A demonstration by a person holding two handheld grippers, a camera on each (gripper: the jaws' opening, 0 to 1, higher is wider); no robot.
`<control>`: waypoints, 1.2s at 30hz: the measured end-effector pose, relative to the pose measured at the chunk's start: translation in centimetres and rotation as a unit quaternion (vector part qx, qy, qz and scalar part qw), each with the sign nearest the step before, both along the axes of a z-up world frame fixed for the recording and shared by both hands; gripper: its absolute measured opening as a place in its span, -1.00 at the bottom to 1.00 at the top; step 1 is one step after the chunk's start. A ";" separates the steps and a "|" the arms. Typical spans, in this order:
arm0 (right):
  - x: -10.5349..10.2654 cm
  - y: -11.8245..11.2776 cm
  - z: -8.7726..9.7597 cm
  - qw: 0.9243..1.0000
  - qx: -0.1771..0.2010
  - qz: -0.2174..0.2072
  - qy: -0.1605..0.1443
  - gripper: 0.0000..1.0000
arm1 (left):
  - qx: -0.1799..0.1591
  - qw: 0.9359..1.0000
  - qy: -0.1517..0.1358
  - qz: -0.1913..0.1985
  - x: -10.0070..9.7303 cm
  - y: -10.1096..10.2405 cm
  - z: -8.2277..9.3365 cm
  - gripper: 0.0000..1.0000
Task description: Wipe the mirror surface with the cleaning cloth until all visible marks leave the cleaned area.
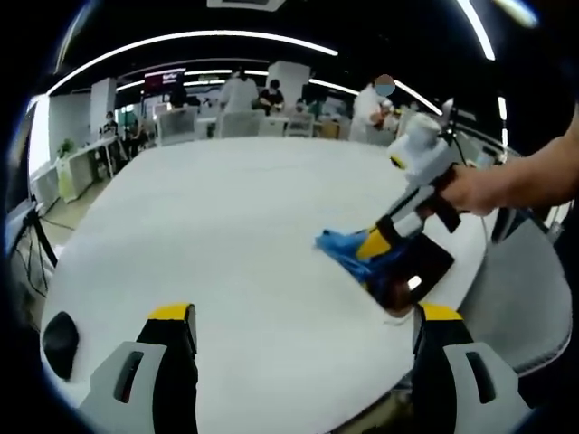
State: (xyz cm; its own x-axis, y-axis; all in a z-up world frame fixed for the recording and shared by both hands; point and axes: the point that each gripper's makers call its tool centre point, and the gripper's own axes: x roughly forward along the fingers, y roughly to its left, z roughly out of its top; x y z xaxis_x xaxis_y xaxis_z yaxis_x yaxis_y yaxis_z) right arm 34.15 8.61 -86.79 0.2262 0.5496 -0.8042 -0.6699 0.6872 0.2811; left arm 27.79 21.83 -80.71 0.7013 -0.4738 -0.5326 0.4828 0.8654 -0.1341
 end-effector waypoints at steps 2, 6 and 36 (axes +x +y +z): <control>0.0 0.0 0.0 1.000 0.001 -0.003 -0.002 -1.00 | 0.001 1.000 -0.005 -0.005 0.5 0.0 0.3 0.99; -0.2 -0.8 0.0 1.000 -0.008 0.004 -0.016 -1.00 | -0.010 1.000 -0.013 0.004 1.9 0.2 1.1 0.99; -0.2 -15.1 -0.1 0.995 -0.013 -0.096 0.012 -1.00 | -0.023 0.999 -0.031 0.012 2.7 -1.0 2.3 0.99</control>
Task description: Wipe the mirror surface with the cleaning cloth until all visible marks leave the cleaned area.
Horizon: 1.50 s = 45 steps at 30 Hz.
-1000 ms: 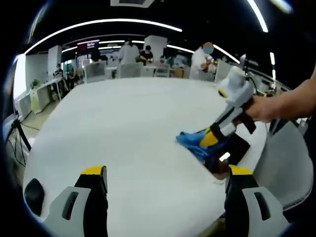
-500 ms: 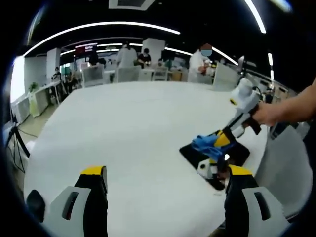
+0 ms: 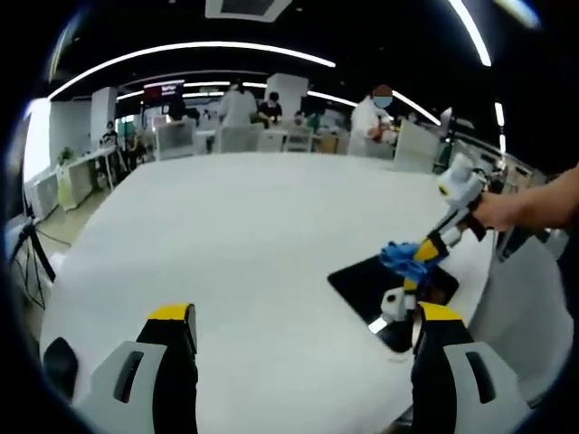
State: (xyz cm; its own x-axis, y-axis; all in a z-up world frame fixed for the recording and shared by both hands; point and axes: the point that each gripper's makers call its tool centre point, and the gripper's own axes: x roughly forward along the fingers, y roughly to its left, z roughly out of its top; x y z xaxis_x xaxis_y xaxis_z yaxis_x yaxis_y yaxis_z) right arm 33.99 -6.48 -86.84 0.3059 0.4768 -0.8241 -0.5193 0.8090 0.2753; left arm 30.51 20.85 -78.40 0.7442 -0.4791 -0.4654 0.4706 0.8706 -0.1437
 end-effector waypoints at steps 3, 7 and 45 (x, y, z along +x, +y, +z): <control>-0.1 -1.0 -0.1 1.000 0.000 -0.005 0.002 -1.00 | 0.005 1.000 0.005 -0.001 -0.4 0.3 -0.3 0.99; -0.5 -2.6 -0.1 1.000 -0.013 -0.014 0.002 -1.00 | 0.007 1.000 0.010 -0.001 -0.8 0.6 -0.2 0.99; -5.6 -2.2 -0.1 0.999 -0.010 -0.047 0.003 -1.00 | 0.010 1.000 0.002 -0.014 -1.2 -0.7 -0.3 0.99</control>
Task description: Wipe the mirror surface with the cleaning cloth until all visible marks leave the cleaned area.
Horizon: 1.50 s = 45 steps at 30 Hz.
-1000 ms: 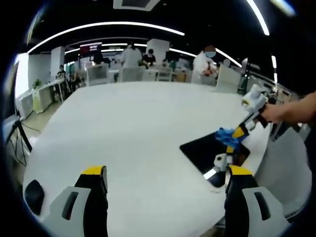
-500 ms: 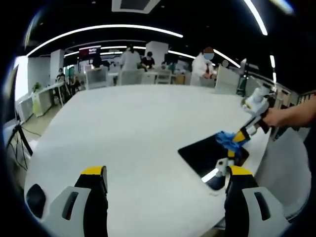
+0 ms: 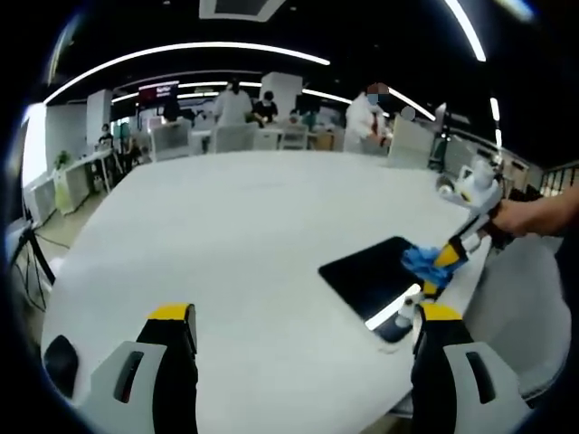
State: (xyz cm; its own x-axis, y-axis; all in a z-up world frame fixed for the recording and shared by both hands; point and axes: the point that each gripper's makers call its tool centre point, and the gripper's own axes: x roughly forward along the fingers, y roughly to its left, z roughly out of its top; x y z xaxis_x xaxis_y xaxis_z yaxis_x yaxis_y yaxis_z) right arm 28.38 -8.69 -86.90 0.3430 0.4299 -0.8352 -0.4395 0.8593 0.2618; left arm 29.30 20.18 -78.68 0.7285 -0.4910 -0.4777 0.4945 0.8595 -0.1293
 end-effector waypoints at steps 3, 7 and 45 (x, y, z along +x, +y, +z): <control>0.1 0.0 -0.1 1.000 -0.001 -0.006 0.006 -1.00 | -0.003 1.000 0.000 0.002 -0.1 0.1 -0.2 0.99; 0.0 0.1 -0.1 1.000 0.001 -0.012 0.014 -0.99 | 0.003 1.000 -0.005 0.003 -0.4 -0.2 -0.3 0.99; 0.9 12.0 0.0 0.990 -0.062 0.129 0.001 -0.99 | -0.004 1.000 0.011 0.005 -1.1 0.7 -1.3 0.99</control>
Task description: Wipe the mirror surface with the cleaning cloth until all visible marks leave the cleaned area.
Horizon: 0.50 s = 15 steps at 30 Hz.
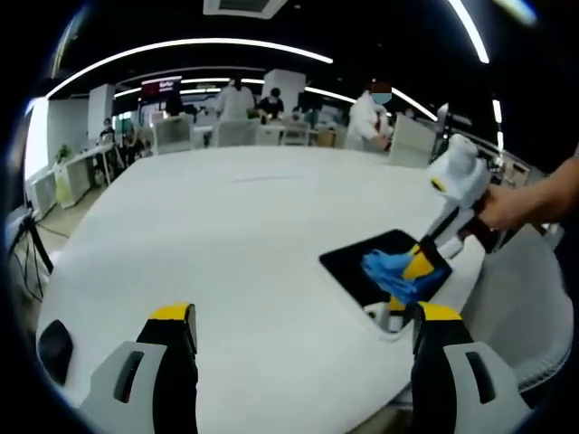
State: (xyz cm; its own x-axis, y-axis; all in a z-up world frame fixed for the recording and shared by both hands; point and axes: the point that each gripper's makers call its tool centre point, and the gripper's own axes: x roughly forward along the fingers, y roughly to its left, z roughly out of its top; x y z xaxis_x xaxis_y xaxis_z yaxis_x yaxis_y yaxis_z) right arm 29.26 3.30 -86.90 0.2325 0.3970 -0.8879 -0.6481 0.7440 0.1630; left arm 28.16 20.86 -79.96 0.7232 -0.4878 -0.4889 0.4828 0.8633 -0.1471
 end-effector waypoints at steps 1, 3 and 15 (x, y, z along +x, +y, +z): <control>0.0 0.3 0.0 1.000 -0.004 0.004 -0.001 -0.99 | 0.001 1.000 0.001 0.000 0.0 0.1 0.0 0.99; -0.1 1.8 0.0 1.000 0.005 0.018 -0.001 -0.98 | 0.001 1.000 0.002 0.002 0.0 0.3 -0.2 0.99; -0.1 5.0 0.0 0.998 0.002 0.059 0.005 -0.99 | 0.000 1.000 0.002 0.009 0.0 0.8 -0.2 0.99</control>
